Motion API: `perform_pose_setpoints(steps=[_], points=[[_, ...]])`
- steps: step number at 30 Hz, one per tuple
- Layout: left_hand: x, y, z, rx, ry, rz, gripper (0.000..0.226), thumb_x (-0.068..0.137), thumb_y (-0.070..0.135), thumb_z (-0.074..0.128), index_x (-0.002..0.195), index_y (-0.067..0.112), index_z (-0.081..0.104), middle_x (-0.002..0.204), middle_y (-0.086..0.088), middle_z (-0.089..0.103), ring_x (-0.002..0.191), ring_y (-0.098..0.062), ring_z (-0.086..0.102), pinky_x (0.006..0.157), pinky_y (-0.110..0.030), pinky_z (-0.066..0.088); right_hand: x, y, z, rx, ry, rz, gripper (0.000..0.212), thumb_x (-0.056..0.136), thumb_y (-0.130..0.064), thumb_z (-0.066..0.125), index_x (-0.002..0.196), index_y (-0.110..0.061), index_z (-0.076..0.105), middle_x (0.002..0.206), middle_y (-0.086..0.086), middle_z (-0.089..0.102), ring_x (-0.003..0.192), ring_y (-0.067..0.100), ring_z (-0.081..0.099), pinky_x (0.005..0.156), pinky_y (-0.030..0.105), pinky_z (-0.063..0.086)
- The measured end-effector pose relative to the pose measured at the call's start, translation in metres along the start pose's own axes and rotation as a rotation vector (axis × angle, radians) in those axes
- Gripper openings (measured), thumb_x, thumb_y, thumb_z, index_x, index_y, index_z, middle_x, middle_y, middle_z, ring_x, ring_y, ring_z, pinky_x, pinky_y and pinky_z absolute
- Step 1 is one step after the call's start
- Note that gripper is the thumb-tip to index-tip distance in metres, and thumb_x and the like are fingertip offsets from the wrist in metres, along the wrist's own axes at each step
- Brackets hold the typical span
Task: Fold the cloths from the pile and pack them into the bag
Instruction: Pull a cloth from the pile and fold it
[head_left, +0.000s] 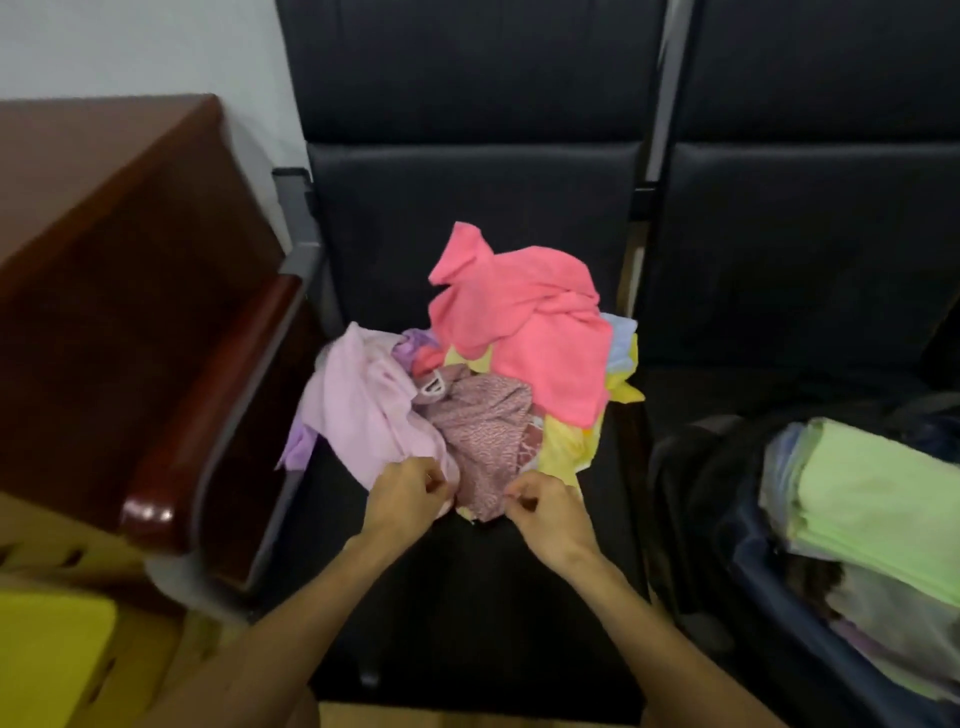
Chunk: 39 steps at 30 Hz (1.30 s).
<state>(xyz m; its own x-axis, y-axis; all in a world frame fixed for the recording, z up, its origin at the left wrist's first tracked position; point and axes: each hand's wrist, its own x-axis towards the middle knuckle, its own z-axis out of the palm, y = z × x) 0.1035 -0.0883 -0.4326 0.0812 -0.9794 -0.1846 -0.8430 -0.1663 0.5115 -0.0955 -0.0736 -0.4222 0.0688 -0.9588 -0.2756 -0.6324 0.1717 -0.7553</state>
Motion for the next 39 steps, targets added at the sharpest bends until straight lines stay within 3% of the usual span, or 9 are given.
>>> perform_pose_setpoints(steps=[3,8,13,19,25,30,34,37,39], points=[[0.003,-0.034,0.016,0.063,-0.053,-0.064,0.033,0.086,0.055,0.066,0.086,0.021,0.069,0.083,0.003,0.07,0.081,-0.018,0.067,0.07,-0.032,0.051,0.018,-0.013,0.044,-0.09,-0.112,-0.024,0.014,0.089,-0.019,0.066,0.101,-0.023,0.073,0.105,-0.004,0.074,0.102,0.016,0.067,0.091,0.034,0.053],[0.005,-0.068,0.035,0.032,-0.066,-0.047,0.039,0.086,0.056,0.064,0.11,0.026,0.069,0.104,0.002,0.07,0.096,-0.019,0.067,0.081,-0.037,0.054,0.036,-0.017,0.098,-0.288,-0.297,-0.079,0.048,0.091,-0.016,0.064,0.138,-0.02,0.055,0.135,0.006,0.057,0.125,0.024,0.053,0.105,0.035,0.042],[0.003,-0.075,0.044,0.079,-0.034,0.026,0.026,0.097,0.036,0.055,0.114,0.02,0.07,0.119,-0.002,0.066,0.109,-0.02,0.061,0.089,-0.032,0.047,0.038,-0.008,0.118,-0.468,-0.292,-0.118,0.043,0.092,-0.019,0.063,0.134,-0.022,0.056,0.14,0.003,0.036,0.128,0.027,0.043,0.105,0.038,0.041],[-0.024,-0.087,0.052,0.102,-0.159,0.087,0.029,0.098,0.042,0.054,0.115,0.023,0.067,0.125,0.002,0.06,0.116,-0.016,0.053,0.095,-0.029,0.045,0.008,0.008,0.134,-0.46,-0.143,-0.203,0.028,0.098,-0.017,0.052,0.124,-0.015,0.064,0.139,0.001,0.044,0.123,0.019,0.045,0.091,0.028,0.043],[-0.067,-0.074,0.024,0.098,-0.434,0.078,0.028,0.096,0.035,0.061,0.113,0.012,0.067,0.115,-0.007,0.062,0.104,-0.024,0.061,0.088,-0.032,0.049,-0.037,0.014,0.129,-0.46,-0.261,-0.176,0.02,0.098,-0.032,0.057,0.105,-0.015,0.067,0.124,-0.001,0.043,0.106,0.015,0.042,0.087,0.028,0.044],[-0.112,-0.056,-0.018,-0.09,-0.577,0.144,0.025,0.091,0.044,0.065,0.076,0.025,0.06,0.095,0.004,0.057,0.077,-0.008,0.052,0.065,-0.02,0.038,-0.088,0.004,0.093,-0.287,-0.363,-0.213,0.025,0.098,-0.039,0.057,0.105,-0.017,0.068,0.133,-0.002,0.046,0.122,0.017,0.041,0.099,0.026,0.038],[-0.142,-0.017,-0.064,-0.331,-0.488,0.129,0.018,0.097,0.018,0.05,0.079,0.015,0.055,0.08,0.002,0.052,0.075,-0.01,0.045,0.071,-0.025,0.036,-0.119,-0.033,0.048,0.076,-0.285,-0.223,0.018,0.101,-0.024,0.054,0.085,-0.024,0.063,0.095,-0.007,0.067,0.09,0.004,0.059,0.083,0.025,0.045],[-0.165,0.017,-0.093,-0.403,-0.307,0.165,0.029,0.099,0.008,0.044,0.073,0.019,0.047,0.074,0.008,0.046,0.072,-0.009,0.041,0.065,-0.018,0.034,-0.144,-0.067,0.016,0.18,-0.188,-0.274,0.022,0.103,-0.024,0.049,0.082,-0.02,0.056,0.081,0.009,0.069,0.077,0.011,0.062,0.08,0.035,0.05],[-0.182,0.041,-0.11,-0.393,-0.242,0.248,0.025,0.103,0.011,0.041,0.085,0.024,0.053,0.084,0.012,0.048,0.081,-0.01,0.045,0.071,-0.015,0.034,-0.164,-0.088,-0.007,0.185,-0.108,-0.33,0.024,0.104,-0.024,0.048,0.081,-0.02,0.054,0.074,0.002,0.06,0.07,0.006,0.054,0.071,0.03,0.045]])
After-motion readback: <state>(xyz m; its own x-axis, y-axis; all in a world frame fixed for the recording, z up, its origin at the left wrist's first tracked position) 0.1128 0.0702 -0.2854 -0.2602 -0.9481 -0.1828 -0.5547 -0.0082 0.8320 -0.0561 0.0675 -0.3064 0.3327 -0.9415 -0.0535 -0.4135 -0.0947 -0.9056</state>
